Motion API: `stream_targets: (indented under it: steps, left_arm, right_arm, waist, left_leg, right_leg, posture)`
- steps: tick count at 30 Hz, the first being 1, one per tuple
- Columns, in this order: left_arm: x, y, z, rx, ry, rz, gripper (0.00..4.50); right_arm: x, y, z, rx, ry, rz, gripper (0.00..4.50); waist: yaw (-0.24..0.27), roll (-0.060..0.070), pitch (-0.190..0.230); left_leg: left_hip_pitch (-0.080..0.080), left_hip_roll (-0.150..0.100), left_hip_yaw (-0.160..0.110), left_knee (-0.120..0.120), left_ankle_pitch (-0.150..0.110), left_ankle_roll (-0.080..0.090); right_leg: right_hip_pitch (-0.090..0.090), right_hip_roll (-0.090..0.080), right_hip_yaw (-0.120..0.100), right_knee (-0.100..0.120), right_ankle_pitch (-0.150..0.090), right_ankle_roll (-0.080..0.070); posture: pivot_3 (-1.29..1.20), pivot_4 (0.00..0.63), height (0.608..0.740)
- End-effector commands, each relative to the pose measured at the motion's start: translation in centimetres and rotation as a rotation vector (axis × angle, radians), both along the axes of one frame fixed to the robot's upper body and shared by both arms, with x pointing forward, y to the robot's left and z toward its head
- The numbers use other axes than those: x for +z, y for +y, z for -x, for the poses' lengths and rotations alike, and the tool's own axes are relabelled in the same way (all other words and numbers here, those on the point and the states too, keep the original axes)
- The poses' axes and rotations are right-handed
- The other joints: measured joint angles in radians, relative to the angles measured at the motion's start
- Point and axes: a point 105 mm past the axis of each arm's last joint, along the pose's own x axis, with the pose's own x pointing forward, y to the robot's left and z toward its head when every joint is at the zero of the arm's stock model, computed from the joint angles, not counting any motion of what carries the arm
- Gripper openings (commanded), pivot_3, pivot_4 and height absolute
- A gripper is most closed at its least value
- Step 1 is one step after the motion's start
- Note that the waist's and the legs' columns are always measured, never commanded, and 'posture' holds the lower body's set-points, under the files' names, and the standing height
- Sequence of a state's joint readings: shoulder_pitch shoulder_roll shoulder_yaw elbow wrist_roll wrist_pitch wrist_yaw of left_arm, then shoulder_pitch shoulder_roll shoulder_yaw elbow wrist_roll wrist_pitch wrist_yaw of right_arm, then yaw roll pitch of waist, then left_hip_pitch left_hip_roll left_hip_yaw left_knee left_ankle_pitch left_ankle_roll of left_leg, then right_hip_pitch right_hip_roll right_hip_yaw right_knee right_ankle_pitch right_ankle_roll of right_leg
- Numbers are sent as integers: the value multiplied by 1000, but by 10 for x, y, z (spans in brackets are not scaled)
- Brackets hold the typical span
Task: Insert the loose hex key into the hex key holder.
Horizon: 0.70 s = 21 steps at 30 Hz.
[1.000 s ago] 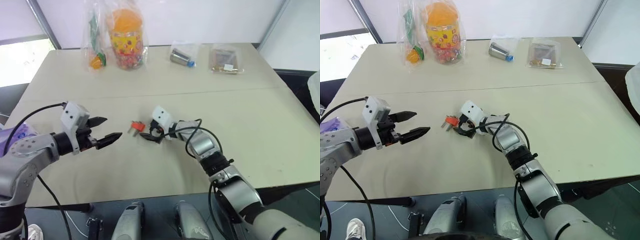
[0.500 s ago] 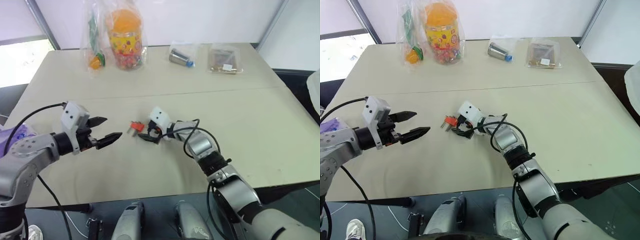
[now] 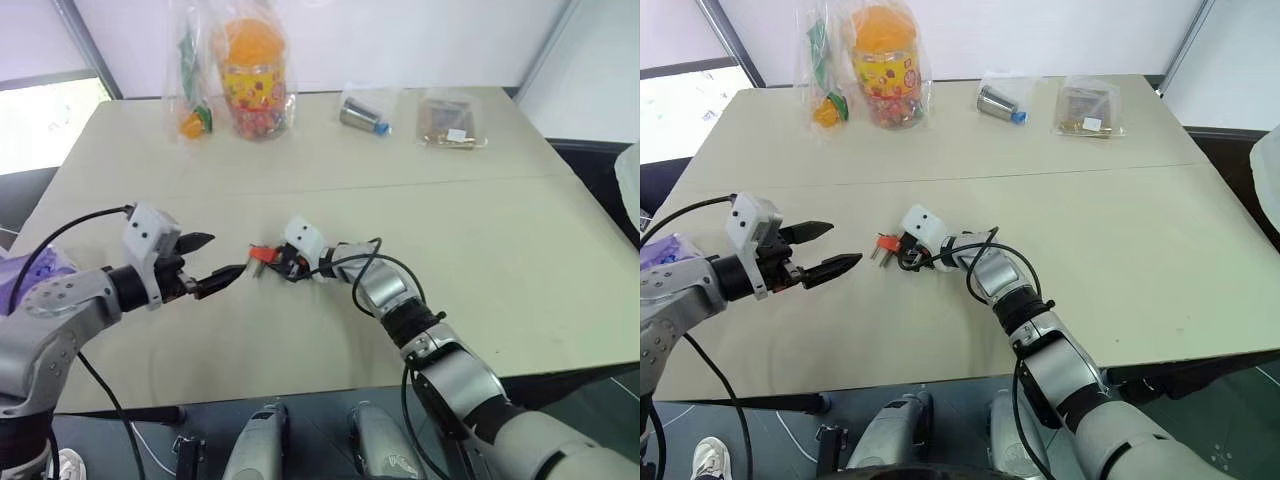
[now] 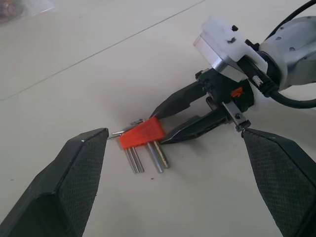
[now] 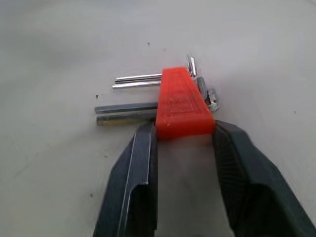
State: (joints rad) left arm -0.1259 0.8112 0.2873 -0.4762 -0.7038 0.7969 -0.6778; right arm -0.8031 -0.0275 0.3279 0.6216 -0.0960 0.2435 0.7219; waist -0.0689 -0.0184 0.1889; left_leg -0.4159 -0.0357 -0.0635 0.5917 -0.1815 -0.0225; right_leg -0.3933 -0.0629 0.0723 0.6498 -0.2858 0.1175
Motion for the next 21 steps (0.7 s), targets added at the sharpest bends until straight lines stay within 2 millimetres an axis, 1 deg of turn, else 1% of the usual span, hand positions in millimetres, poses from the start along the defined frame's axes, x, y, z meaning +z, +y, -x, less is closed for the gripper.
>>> stream_targets:
  steps: [1,2,3,6,8,11,13,14,18,21]
  left_arm:
    - [9,-4,1,-13,-56,-5,4500]
    - [9,-4,0,-13,-57,-3,4500]
    - [11,-3,-3,-1,-68,7,4500]
    - [15,-2,-9,18,-89,27,4500]
    - [22,0,-14,28,-107,60,4500]
    - [30,0,-19,18,-122,85,4500]
    - [36,-3,-22,-5,-130,102,4500]
    - [38,-4,-24,-12,-132,108,4500]
    - [60,-19,-30,-104,-160,187,4500]
    - [75,-30,-32,-176,-170,226,4500]
  right_arm:
    - [-19,-16,3,-21,26,72,1019]
    - [-17,-18,3,-21,-1,80,1019]
    - [-8,-25,-3,-42,-104,102,1019]
    - [16,-37,-10,-56,-325,140,1019]
    - [51,-46,-13,-20,-577,165,1019]
    - [88,-53,-9,36,-825,188,1019]
    - [113,-58,-5,85,-997,202,1019]
    - [120,-59,-4,101,-1045,204,1019]
    - [170,-64,17,236,-1407,211,1019]
    - [194,-64,29,301,-1558,183,1019]
  waist:
    - [3,0,0]
    - [5,0,0]
    - [9,0,0]
    - [25,0,0]
    - [34,1,1]
    - [37,0,1]
    - [30,0,1]
    - [25,0,1]
    - [24,0,2]
    - [23,-1,3]
  left_leg:
    - [0,0,0,0,0,0]
    - [0,-1,0,0,0,0]
    - [0,-1,0,0,0,0]
    - [0,-2,0,0,0,0]
    - [-1,-2,0,1,0,0]
    - [-4,-4,1,3,0,-1]
    - [-7,-3,1,3,1,0]
    - [-8,-3,1,3,2,1]
    - [-11,-1,1,0,3,0]
    - [-12,-1,1,0,4,-1]
  right_leg:
    - [0,0,0,0,0,0]
    - [0,-1,0,0,0,0]
    - [0,-1,0,-1,0,0]
    - [-2,-1,-1,-2,-1,-1]
    - [-2,-1,-1,-2,-2,-3]
    - [-4,-2,-1,-3,-2,-3]
    - [-3,-2,-1,-3,-1,-2]
    - [-5,-1,-1,-2,0,0]
    - [-11,1,-1,0,0,1]
    - [-11,2,-1,0,0,1]
  posture:
    - [0,150,740]
    - [0,150,740]
    - [0,150,740]
    - [0,150,740]
    - [0,150,740]
    - [0,150,740]
    - [0,150,740]
    - [0,150,740]
    - [0,150,740]
    - [0,150,740]
